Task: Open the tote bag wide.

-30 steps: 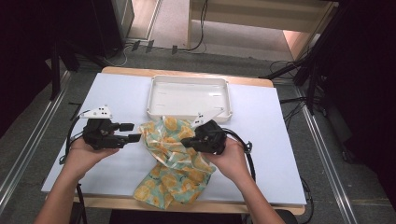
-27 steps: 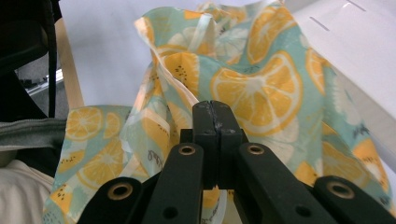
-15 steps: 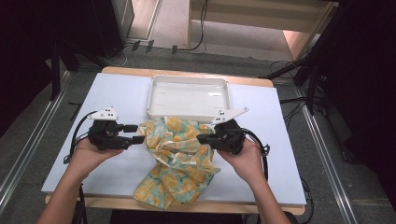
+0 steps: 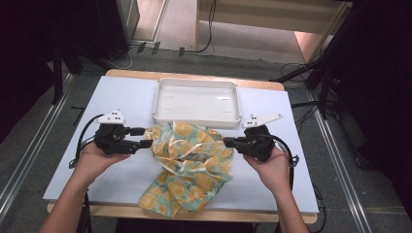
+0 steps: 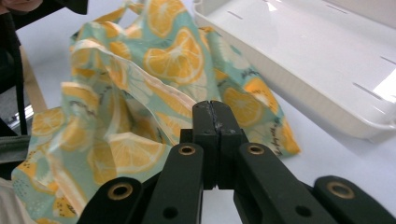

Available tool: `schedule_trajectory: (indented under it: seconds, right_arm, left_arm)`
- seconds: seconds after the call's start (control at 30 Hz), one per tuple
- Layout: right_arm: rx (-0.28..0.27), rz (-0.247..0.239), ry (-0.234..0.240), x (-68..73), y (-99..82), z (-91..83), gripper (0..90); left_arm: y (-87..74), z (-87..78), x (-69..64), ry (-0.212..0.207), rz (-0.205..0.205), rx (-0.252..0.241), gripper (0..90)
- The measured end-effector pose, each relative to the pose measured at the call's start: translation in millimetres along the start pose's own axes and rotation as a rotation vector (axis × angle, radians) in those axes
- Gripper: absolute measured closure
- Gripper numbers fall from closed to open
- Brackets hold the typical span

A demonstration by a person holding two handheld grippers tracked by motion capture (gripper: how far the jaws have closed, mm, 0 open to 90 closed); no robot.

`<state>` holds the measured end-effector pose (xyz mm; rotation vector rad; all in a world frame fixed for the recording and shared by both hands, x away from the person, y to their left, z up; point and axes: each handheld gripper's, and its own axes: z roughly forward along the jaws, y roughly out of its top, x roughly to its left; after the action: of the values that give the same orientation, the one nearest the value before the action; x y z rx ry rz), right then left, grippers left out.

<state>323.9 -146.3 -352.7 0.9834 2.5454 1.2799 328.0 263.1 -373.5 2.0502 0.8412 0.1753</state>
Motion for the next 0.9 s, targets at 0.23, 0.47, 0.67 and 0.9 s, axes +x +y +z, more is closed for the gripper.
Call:
schedule_trajectory:
  seconds: [0.23, 0.47, 0.67, 0.9]
  right_arm:
    - [-0.020, 0.042, -0.045, -13.3, -12.2, -12.6, 90.0]
    - [-0.021, 0.091, -0.085, -28.6, -28.9, -18.8, 90.0]
    - [-0.024, 0.123, -0.112, -39.7, -41.2, -21.9, 90.0]
    - [-0.033, 0.158, -0.131, -51.3, -52.5, -24.2, 90.0]
  left_arm:
    - [1.3, 6.1, 2.0, -0.020, -0.001, 0.003, 40.6]
    - [3.2, 17.4, 0.8, -0.038, 0.008, 0.020, 40.7]
    - [4.3, 30.3, -2.6, -0.052, 0.013, 0.040, 41.2]
    - [4.3, 49.3, -7.3, -0.081, 0.015, 0.108, 57.6]
